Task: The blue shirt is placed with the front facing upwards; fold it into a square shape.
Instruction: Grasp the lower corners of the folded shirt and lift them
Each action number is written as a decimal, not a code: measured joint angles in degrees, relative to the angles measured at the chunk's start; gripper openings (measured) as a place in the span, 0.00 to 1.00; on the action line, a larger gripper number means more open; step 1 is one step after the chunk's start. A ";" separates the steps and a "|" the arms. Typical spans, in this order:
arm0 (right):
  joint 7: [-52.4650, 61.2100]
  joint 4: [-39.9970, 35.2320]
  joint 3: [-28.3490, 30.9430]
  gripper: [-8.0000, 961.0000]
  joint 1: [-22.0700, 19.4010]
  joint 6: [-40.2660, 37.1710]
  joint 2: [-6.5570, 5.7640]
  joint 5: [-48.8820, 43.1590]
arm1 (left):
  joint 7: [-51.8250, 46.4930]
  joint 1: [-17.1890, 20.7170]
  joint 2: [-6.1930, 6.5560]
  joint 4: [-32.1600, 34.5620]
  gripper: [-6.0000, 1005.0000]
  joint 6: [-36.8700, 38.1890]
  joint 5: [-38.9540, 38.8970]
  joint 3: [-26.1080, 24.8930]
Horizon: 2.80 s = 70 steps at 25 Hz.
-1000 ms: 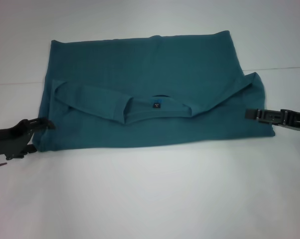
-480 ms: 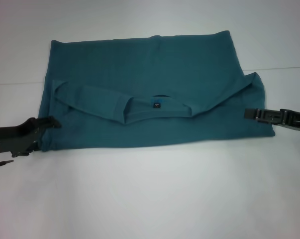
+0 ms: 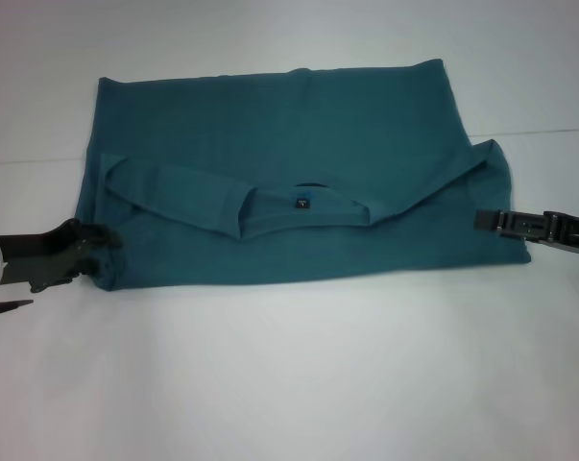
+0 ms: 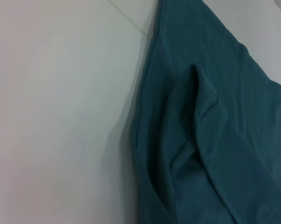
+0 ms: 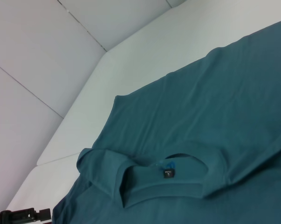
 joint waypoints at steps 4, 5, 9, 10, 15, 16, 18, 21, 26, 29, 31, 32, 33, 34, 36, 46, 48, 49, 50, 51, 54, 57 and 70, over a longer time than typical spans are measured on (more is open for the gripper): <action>0.00 0.00 0.14 0.83 -0.08 0.02 0.00 0.00 | -0.06 0.07 0.05 -0.13 0.64 -0.32 0.00 0.14; 0.00 0.00 0.17 0.83 -0.08 0.02 0.00 0.00 | -0.09 0.11 0.05 -0.13 0.62 -0.33 0.00 0.14; 0.00 0.00 0.20 0.83 -0.06 0.04 0.00 0.00 | -0.32 0.22 0.08 0.13 0.49 -0.34 0.26 0.14; 0.00 0.00 0.20 0.83 -0.04 0.04 0.00 0.00 | -0.37 0.23 0.08 0.15 0.45 -0.34 0.52 0.13; 0.00 0.00 0.20 0.83 -0.01 0.05 0.00 -0.01 | -0.56 0.20 0.09 0.24 0.12 -0.29 1.32 0.07; 0.00 0.00 0.20 0.83 0.00 0.08 0.00 -0.03 | -0.53 0.20 0.09 0.24 0.09 -0.27 1.32 0.05; 0.00 0.00 0.20 0.83 0.04 0.12 0.00 -0.06 | -0.35 0.23 0.09 0.28 0.03 -0.08 1.22 -0.05; 0.00 0.00 0.40 0.83 0.07 0.16 0.00 -0.06 | -0.07 0.36 0.06 1.01 0.00 0.72 1.00 -0.07; 0.00 -0.08 1.59 0.83 0.07 -0.58 0.00 -0.05 | 0.02 0.58 -0.17 2.15 0.01 1.60 0.97 0.15; 0.00 -0.11 2.20 0.83 -0.01 -0.84 -0.05 -0.04 | 0.19 0.58 -0.18 2.36 0.02 1.67 1.10 0.15; 0.00 -0.10 2.46 0.83 -0.05 -0.80 -0.08 -0.10 | 0.26 0.72 -0.16 2.59 0.03 2.07 1.14 0.08; 0.00 -0.10 2.59 0.83 -0.05 -0.79 -0.08 -0.16 | 0.28 0.80 -0.13 2.68 0.03 2.26 1.14 0.05; 0.00 -0.09 2.67 0.83 -0.06 -0.80 -0.09 -0.24 | 0.29 1.00 -0.11 2.91 0.04 2.49 1.08 -0.01; 0.00 -0.09 2.69 0.83 -0.07 -0.88 -0.11 -0.30 | 0.29 1.17 -0.11 3.11 0.04 2.61 1.03 -0.01; -0.13 -0.09 2.69 0.83 -0.10 -1.01 -0.14 -0.31 | 0.42 1.38 -0.18 3.55 0.04 2.82 0.96 0.01; -1.04 -0.03 2.76 0.83 0.14 -1.02 -0.18 -0.11 | 5.43 2.62 -0.73 9.77 0.21 8.78 0.80 -0.01; -1.20 -0.01 2.76 0.83 0.16 -1.02 -0.18 -0.10 | 5.31 2.82 -0.62 10.22 0.30 9.58 0.95 -0.02; -1.21 0.00 2.76 0.83 0.17 -1.01 -0.18 -0.10 | 5.13 2.89 -0.43 10.28 0.32 10.22 1.47 0.05; -1.21 0.00 2.75 0.83 0.18 -1.02 -0.18 -0.09 | 4.79 2.91 -0.28 10.39 0.34 11.02 2.66 0.12; -1.22 0.00 2.75 0.83 0.18 -1.03 -0.18 -0.09 | 4.79 2.91 -0.28 10.39 0.36 11.02 2.66 0.12; -1.23 0.00 2.75 0.83 0.18 -1.03 -0.18 -0.09 | 2.26 2.85 -0.22 10.51 0.41 11.44 5.98 0.23; -1.23 0.00 2.75 0.83 0.21 -0.98 -0.18 -0.09 | -0.44 2.71 -0.21 10.54 0.47 11.13 7.65 0.22; -1.24 0.00 2.74 0.83 0.44 -0.87 -0.18 -0.16 | -7.98 1.98 0.40 6.62 0.91 7.27 7.54 -3.06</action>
